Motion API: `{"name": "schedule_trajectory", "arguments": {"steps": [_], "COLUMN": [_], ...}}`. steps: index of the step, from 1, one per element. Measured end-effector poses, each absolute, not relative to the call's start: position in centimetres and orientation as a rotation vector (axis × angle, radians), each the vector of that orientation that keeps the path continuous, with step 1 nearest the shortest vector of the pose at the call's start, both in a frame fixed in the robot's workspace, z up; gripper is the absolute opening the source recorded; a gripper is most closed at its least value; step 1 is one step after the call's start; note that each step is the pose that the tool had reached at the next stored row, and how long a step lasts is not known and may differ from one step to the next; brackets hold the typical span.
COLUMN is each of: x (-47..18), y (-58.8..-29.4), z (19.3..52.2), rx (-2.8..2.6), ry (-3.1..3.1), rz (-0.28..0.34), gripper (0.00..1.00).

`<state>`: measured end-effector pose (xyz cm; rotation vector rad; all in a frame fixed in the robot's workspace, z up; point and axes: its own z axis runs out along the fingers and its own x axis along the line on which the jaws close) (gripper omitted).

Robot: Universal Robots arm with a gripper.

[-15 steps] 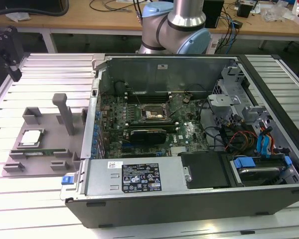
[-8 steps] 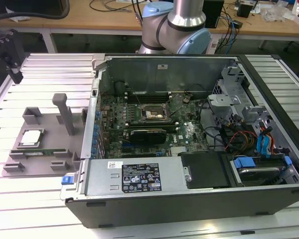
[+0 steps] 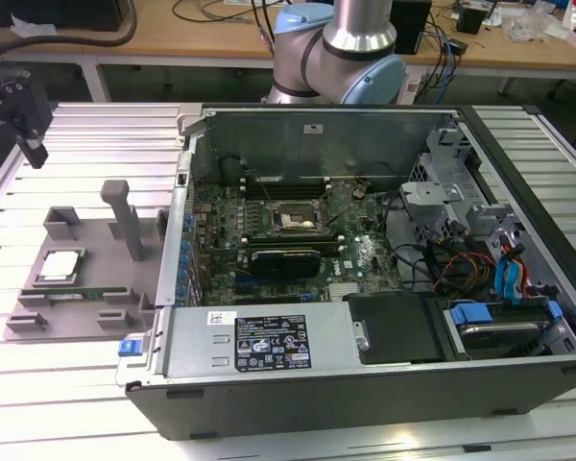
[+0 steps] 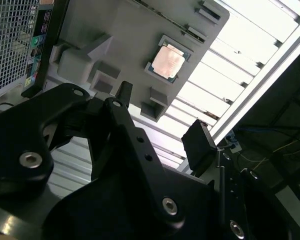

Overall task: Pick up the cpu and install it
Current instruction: 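Pick up the cpu and move it towards the insertion slot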

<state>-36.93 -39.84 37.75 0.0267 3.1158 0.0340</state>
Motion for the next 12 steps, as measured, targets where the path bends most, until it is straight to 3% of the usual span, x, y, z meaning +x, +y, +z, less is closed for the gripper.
{"name": "schedule_trajectory", "arguments": {"steps": [12], "x": [-36.9], "y": [-39.8], "z": [36.4], "rx": [0.027], "ry": [3.116], "rz": [0.034], "gripper": [0.68]}}
